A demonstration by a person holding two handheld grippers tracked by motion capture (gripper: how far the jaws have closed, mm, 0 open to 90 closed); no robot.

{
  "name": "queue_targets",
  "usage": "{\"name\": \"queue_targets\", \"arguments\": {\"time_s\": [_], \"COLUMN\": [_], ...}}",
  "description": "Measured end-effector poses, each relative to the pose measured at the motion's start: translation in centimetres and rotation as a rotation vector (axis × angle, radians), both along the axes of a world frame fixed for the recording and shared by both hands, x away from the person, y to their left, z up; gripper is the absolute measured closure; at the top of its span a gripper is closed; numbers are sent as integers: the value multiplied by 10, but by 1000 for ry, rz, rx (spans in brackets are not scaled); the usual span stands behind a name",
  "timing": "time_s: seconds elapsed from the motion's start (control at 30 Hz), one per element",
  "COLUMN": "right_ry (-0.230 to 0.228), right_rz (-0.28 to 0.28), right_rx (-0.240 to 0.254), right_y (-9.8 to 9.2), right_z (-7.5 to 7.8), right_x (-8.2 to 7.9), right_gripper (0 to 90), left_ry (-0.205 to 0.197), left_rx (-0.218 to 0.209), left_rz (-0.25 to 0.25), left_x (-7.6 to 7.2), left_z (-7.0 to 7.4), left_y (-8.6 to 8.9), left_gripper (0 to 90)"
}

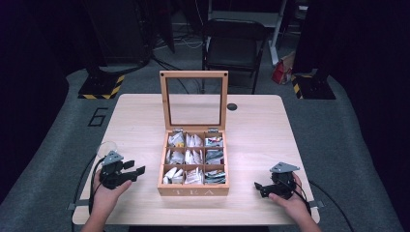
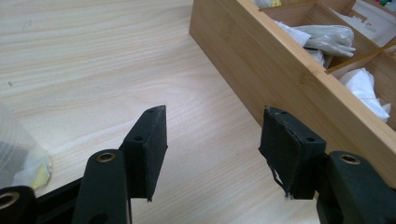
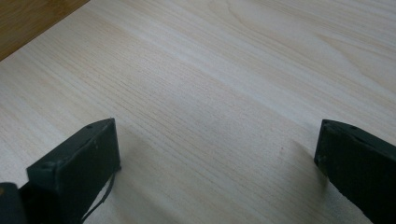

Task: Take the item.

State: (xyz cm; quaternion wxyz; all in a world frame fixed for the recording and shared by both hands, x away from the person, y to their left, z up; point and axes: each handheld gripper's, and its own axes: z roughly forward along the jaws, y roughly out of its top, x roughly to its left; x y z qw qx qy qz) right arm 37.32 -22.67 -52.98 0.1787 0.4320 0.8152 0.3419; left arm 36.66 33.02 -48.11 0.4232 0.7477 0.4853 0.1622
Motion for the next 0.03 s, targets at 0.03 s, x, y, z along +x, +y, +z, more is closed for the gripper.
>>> {"name": "queue_targets", "arguments": {"time_s": [0.03], "right_ry": [-1], "right_rz": [1], "right_rx": [-1], "right_y": [0], "right_z": [0], "right_x": [0], "right_gripper": [0], "left_ry": [11], "left_rx": [4], "left_rz": [-8], "left_x": [0], "left_z": [0], "left_y": [0], "left_gripper": [412]}}
